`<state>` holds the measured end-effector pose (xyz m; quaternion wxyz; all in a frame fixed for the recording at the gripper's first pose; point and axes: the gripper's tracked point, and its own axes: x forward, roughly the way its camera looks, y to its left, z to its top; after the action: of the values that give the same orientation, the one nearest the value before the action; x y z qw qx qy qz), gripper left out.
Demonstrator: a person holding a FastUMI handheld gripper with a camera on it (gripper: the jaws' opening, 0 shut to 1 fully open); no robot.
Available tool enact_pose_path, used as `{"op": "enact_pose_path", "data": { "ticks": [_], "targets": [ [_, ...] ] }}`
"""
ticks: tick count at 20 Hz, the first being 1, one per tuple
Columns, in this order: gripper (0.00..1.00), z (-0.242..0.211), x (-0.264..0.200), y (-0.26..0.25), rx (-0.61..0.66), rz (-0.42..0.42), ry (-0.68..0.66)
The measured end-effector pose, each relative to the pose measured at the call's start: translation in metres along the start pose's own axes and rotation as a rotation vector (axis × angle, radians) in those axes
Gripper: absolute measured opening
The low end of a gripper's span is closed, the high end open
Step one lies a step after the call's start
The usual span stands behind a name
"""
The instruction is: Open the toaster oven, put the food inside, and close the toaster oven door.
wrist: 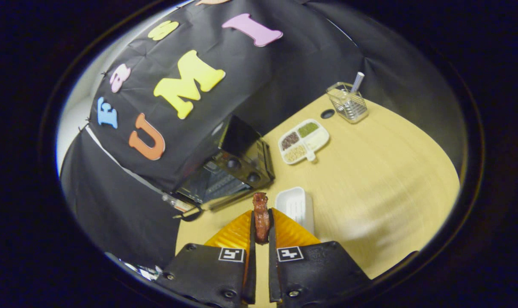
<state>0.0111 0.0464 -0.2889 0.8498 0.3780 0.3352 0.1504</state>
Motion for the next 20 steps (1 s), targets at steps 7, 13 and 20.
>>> {"op": "enact_pose_path", "data": {
  "ticks": [7,13,20],
  "targets": [
    [0.15,0.016,0.050,0.108,0.008,0.145,-0.050],
    [0.15,-0.018,0.128,0.170,0.079,0.239,-0.031],
    [0.15,-0.053,0.185,0.159,0.178,0.207,-0.012]
  ]
}}
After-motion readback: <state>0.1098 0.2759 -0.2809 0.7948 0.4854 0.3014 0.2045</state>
